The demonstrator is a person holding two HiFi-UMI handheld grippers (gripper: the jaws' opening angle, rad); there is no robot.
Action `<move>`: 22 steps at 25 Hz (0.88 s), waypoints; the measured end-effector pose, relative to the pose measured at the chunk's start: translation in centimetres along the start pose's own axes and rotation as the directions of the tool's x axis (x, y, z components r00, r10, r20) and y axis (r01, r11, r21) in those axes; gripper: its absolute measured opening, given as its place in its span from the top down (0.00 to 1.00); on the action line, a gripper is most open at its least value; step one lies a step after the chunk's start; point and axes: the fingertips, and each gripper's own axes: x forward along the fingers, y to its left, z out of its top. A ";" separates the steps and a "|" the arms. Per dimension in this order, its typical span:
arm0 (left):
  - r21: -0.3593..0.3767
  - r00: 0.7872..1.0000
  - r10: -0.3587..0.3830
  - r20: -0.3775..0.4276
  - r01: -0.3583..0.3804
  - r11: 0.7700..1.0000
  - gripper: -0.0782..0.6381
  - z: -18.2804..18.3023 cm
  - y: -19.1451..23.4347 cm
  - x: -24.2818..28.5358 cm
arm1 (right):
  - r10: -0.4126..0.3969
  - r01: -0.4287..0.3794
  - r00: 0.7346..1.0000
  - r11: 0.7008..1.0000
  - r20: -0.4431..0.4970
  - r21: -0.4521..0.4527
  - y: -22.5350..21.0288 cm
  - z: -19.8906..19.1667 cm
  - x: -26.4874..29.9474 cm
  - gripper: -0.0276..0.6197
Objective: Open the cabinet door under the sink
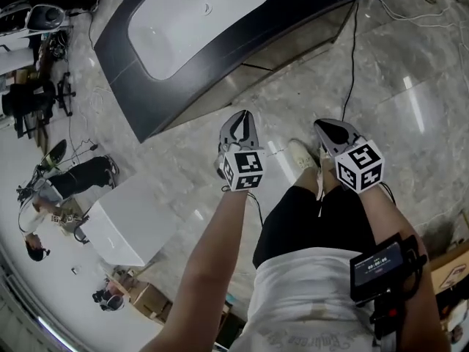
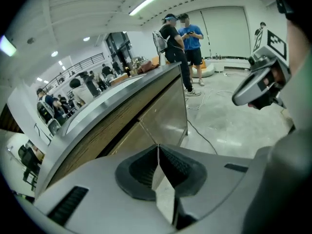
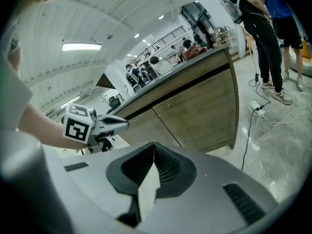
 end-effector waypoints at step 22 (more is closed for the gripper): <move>0.408 0.942 0.333 0.043 -0.321 0.855 0.83 3.0 8.6 3.7 | 0.026 -0.023 0.996 0.999 -0.088 0.042 -0.6 -3.3 0.8 0.94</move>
